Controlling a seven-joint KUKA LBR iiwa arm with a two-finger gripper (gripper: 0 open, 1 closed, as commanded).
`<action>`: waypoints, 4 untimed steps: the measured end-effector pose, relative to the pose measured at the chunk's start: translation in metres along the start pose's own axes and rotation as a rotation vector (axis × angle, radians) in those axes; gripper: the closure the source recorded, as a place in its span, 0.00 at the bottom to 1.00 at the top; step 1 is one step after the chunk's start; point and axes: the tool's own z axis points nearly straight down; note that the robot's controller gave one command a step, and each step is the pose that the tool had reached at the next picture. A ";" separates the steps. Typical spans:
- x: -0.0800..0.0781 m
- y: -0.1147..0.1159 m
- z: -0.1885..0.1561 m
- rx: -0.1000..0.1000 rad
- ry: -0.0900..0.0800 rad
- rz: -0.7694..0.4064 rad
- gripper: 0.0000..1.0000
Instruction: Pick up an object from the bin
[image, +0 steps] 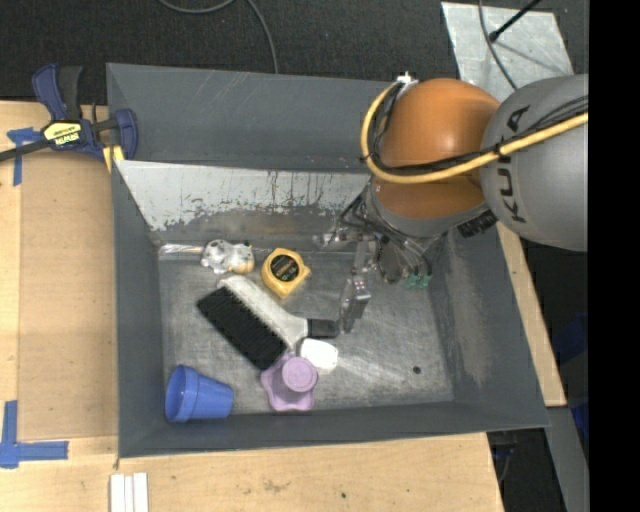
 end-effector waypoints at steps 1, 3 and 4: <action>0.001 0.001 0.003 0.000 0.003 -0.001 0.00; 0.045 0.025 0.085 -0.002 0.003 -0.297 0.00; 0.039 0.019 0.116 0.000 -0.001 -0.092 0.00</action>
Offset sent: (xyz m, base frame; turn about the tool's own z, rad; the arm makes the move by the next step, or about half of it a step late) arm -0.0677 0.0306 -0.0763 -0.3171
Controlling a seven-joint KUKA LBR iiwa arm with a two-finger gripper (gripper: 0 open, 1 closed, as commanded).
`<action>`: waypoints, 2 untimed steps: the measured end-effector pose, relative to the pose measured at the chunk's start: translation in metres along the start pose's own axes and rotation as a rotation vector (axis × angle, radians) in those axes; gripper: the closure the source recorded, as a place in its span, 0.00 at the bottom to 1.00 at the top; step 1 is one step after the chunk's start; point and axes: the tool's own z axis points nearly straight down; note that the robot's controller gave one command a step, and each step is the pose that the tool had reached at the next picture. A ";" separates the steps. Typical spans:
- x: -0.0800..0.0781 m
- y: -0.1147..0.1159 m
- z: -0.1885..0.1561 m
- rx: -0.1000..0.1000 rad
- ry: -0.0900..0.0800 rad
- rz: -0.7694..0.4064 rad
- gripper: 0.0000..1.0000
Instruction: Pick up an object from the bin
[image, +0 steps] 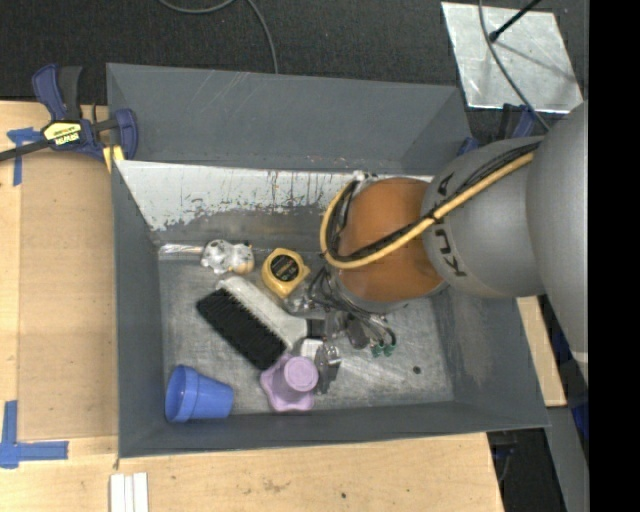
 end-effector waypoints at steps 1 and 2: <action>-0.002 0.052 0.006 0.000 -0.013 -0.477 1.00; -0.002 0.052 0.006 0.000 -0.013 -0.477 1.00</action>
Offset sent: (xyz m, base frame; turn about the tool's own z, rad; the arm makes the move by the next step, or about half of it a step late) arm 0.0000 0.0000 0.0000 0.0000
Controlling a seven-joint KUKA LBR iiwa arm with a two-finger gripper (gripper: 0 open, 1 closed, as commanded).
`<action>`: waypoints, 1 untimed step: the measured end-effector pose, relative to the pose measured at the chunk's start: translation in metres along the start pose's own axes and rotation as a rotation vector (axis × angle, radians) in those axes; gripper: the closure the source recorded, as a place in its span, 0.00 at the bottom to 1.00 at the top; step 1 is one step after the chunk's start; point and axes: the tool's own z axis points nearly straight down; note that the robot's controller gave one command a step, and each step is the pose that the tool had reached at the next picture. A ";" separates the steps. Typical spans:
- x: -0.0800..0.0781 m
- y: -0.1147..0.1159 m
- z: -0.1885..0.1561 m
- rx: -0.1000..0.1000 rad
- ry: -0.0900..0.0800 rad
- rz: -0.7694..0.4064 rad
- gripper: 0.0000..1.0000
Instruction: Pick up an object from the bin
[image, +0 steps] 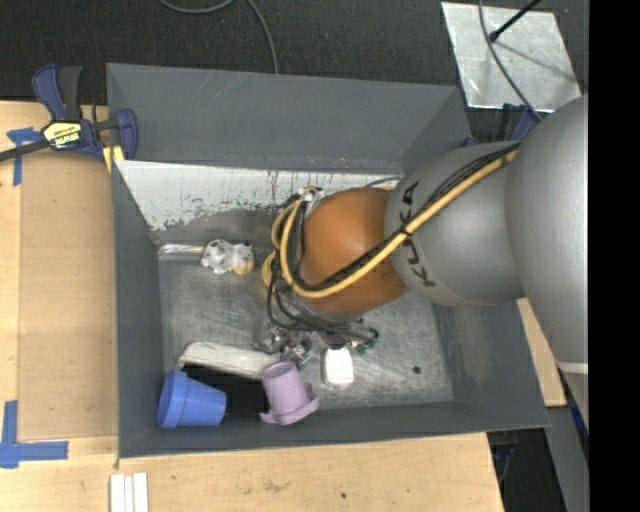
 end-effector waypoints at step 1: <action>0.005 0.000 -0.038 -0.009 0.017 -0.071 1.00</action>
Offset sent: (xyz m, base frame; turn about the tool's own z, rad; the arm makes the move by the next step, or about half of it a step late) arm -0.0230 -0.0215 0.2212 -0.1752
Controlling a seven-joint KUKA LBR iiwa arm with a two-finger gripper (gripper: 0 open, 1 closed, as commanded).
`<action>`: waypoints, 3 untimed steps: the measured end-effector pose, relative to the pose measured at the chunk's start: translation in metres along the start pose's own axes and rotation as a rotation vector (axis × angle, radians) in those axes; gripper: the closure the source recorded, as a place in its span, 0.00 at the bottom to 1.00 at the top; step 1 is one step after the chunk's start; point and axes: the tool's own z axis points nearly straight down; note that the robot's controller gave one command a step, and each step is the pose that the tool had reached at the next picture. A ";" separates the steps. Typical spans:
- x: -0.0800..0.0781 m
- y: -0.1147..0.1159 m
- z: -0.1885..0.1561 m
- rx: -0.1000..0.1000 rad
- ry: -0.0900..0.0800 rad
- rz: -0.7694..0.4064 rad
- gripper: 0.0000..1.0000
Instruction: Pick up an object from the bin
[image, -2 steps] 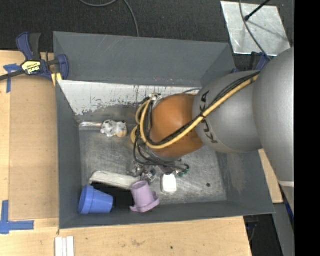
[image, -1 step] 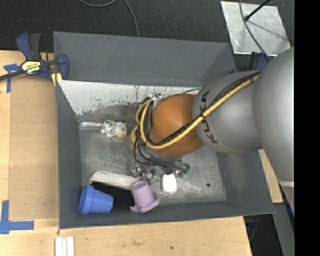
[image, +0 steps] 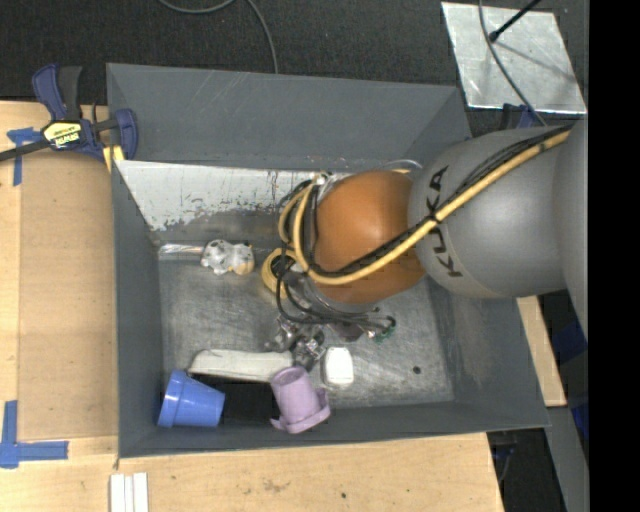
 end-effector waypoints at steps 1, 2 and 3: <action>0.009 0.000 -0.059 -0.002 0.004 -0.040 1.00; 0.004 -0.004 -0.051 0.011 -0.013 -0.092 1.00; 0.009 0.005 -0.057 -0.006 0.007 -0.100 1.00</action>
Offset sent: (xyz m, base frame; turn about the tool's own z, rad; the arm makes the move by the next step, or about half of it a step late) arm -0.0041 -0.0048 -0.0421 -0.1793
